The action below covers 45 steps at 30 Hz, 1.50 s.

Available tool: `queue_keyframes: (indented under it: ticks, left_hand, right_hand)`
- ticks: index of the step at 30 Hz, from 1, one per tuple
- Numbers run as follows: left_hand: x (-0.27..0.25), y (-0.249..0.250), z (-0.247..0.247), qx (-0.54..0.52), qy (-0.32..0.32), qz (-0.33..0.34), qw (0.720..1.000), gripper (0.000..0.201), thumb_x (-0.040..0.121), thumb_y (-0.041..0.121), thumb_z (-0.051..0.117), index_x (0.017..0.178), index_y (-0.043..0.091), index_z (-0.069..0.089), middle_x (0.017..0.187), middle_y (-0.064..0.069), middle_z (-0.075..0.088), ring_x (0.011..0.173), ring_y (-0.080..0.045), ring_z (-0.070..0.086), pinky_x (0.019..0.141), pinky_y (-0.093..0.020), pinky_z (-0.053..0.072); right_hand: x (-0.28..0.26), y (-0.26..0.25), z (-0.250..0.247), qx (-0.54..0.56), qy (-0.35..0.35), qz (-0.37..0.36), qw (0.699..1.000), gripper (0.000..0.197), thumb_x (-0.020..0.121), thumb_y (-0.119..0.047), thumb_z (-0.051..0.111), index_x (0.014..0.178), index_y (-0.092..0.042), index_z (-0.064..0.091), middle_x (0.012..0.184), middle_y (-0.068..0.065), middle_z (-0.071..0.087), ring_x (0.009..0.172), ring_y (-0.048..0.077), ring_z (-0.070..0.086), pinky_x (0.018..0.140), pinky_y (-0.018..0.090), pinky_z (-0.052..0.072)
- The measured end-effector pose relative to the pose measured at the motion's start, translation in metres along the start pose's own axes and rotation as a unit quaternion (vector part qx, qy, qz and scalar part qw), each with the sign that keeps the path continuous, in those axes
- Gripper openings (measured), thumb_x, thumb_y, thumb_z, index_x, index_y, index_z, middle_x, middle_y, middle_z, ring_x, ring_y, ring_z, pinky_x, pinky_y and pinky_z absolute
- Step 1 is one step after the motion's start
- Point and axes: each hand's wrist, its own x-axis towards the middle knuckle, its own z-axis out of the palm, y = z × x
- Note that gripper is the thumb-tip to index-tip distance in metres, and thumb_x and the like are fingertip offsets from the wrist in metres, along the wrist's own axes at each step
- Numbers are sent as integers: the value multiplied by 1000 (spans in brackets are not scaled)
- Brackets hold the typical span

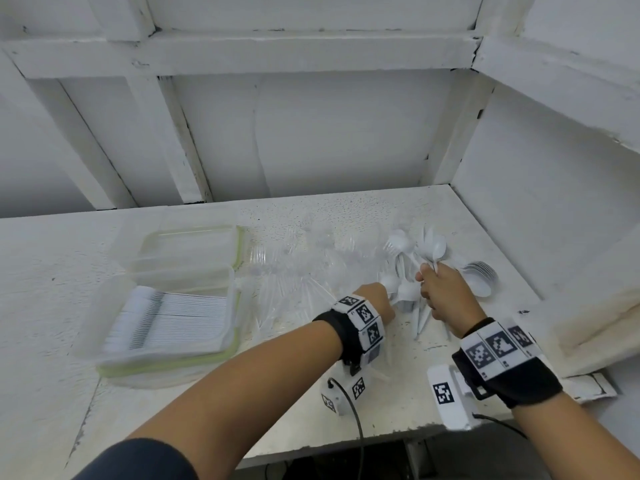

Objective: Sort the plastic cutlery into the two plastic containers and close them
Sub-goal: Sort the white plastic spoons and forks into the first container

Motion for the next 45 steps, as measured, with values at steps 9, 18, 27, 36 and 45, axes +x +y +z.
queue_keyframes:
  ticks: [9, 18, 27, 36, 45]
  left_hand:
    - [-24, -45, -42, -264, -87, -59, 959, 23, 83, 19, 60, 64, 14, 48, 58, -1, 41, 45, -12, 31, 41, -18, 25]
    - [-68, -91, -70, -419, 53, -16, 906, 5, 92, 13, 56, 87, 12, 56, 79, -3, 65, 36, -4, 30, 35, -15, 23]
    - [-89, -95, -59, -585, 173, -7, 792, 11, 88, 11, 62, 81, 16, 55, 70, 1, 58, 36, -5, 27, 36, -15, 18]
    - [-103, -96, -57, -613, 170, 5, 772, 8, 90, 19, 59, 82, 16, 58, 73, -4, 55, 36, -5, 29, 38, -18, 20]
    - [-103, -92, -54, -550, 201, 29, 810, 18, 92, 14, 53, 75, 11, 56, 54, 2, 42, 37, -5, 27, 37, -17, 21]
  right_hand:
    - [-12, -14, 14, 101, -48, -59, 992, 13, 98, -12, 41, 93, -6, 50, 64, 6, 50, 44, 11, 47, 38, 19, 39]
    - [-13, -26, 51, 90, -96, -92, 987, 13, 97, -23, 44, 93, -15, 53, 62, -1, 37, 45, 7, 30, 38, 16, 25]
    - [-43, -45, 97, 145, -195, -84, 966, 10, 96, -13, 43, 94, -19, 50, 64, 1, 43, 41, 6, 36, 39, 19, 29]
    - [-57, -48, 113, 133, -200, -82, 967, 20, 97, -27, 44, 104, -10, 54, 79, 11, 60, 37, 4, 30, 34, 18, 24]
    - [-60, -50, 114, 84, -185, -127, 971, 20, 99, -30, 36, 90, -21, 52, 71, -5, 51, 60, 8, 46, 57, 24, 36]
